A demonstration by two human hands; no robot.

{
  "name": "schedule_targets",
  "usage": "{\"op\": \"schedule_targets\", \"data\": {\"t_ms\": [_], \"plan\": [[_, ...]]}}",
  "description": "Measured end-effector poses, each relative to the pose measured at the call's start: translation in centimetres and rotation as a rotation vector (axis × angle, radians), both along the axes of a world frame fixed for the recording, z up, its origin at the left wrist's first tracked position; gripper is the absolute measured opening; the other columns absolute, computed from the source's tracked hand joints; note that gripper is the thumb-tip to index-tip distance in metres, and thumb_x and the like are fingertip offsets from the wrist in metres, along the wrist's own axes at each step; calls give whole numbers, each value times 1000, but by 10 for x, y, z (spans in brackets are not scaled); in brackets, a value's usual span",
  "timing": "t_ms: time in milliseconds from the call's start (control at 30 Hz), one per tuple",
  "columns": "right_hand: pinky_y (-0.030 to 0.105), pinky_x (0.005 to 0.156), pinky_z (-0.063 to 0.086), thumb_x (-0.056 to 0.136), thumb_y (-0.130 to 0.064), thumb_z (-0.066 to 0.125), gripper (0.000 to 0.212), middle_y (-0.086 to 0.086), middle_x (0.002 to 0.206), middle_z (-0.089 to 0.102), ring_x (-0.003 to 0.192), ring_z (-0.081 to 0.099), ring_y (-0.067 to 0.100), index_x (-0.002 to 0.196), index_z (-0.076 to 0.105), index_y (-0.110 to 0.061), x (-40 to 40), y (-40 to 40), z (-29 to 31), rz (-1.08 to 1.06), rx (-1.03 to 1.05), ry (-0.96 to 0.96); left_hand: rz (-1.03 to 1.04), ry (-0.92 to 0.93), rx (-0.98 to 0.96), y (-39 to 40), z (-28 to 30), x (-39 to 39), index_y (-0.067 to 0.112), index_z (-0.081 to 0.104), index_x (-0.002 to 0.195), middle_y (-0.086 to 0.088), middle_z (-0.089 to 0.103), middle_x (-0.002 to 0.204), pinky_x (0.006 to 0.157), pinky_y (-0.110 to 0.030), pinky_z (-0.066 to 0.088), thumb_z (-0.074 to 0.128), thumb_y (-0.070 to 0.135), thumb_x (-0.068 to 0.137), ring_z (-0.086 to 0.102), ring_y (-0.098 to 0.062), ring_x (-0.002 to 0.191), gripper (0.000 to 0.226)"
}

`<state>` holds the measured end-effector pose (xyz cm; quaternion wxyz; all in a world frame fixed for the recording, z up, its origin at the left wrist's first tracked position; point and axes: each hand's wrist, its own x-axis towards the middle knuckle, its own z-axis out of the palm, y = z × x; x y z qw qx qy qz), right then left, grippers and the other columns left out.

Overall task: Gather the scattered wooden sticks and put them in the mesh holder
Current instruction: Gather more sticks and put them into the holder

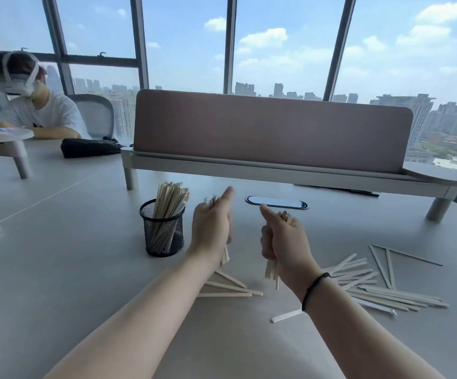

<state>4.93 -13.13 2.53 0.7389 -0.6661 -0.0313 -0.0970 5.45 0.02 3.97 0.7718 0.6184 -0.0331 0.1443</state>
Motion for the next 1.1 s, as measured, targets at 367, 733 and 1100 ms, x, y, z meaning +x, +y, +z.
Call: {"op": "schedule_targets", "data": {"t_ms": [367, 733, 1100], "plan": [[28, 49, 13, 98, -33, 56, 62, -4, 45, 18, 46, 12, 16, 47, 22, -28, 12, 83, 55, 179, 136, -80, 271, -16, -357, 143, 63, 55, 21, 29, 49, 3, 23, 41, 40, -24, 24, 58, 43, 95, 23, -15, 35, 59], [29, 50, 27, 96, -43, 58, 57, 1, 52, 21, 44, 21, 18, 53, 26, -22, 32, 142, 71, 152, 233, -15, 360, -56, 501, 157, 21, 72, 18, 68, 114, 8, 67, 109, 75, -15, 41, 48, 46, 99, 59, -8, 100, 37], [33, 58, 53, 93, -34, 66, 35, 8, 56, 58, 45, 57, 13, 73, 57, -6, 80, 191, 67, 73, -71, -119, 147, -81, 260, 159, -5, 70, 38, 75, 91, 4, 77, 98, 90, -36, 53, 33, 59, 101, 71, -13, 99, 48]]}}
